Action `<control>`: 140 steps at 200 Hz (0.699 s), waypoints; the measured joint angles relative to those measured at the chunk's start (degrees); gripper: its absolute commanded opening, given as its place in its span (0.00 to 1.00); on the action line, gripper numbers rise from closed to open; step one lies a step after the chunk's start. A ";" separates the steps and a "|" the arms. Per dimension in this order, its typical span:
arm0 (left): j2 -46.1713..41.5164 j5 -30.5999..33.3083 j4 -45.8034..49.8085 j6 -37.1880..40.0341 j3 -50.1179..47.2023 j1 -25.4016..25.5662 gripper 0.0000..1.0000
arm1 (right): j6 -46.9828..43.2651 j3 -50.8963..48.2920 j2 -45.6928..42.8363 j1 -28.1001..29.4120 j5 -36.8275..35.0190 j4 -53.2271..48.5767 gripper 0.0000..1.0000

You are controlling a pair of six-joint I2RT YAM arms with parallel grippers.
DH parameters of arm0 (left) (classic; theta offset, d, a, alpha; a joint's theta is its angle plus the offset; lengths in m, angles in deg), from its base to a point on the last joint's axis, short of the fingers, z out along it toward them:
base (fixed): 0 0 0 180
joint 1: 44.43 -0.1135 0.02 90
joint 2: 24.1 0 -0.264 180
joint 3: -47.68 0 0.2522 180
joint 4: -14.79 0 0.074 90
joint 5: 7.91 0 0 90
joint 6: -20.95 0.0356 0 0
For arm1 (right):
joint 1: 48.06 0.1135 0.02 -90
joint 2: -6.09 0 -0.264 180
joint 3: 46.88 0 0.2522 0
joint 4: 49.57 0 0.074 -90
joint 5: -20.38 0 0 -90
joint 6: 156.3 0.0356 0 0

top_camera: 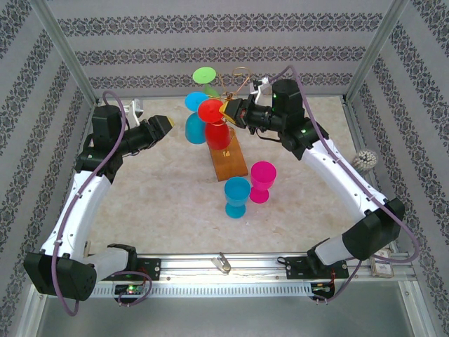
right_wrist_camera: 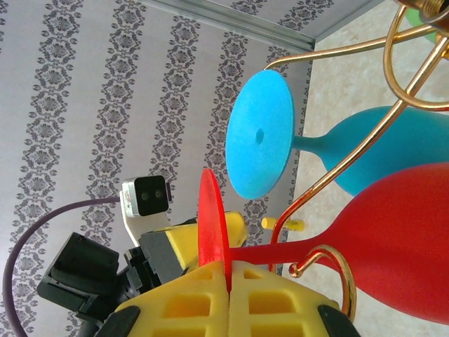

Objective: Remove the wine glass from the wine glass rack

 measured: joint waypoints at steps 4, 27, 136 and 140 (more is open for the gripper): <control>0.00 0.00 0.00 0.00 0.00 0.00 0.48 | 0.00 0.02 0.07 0.00 -0.04 0.00 0.00; 0.00 -0.02 0.00 0.00 0.00 0.00 0.48 | 0.02 0.04 0.52 -0.11 -0.22 0.00 0.00; 0.00 -0.04 -0.02 0.00 0.00 -0.66 0.48 | 1.75 0.07 0.79 -2.01 -1.73 0.52 0.00; 0.00 -0.02 -0.02 0.00 0.00 -0.66 0.48 | 1.75 0.07 0.79 -2.05 -1.77 0.63 0.00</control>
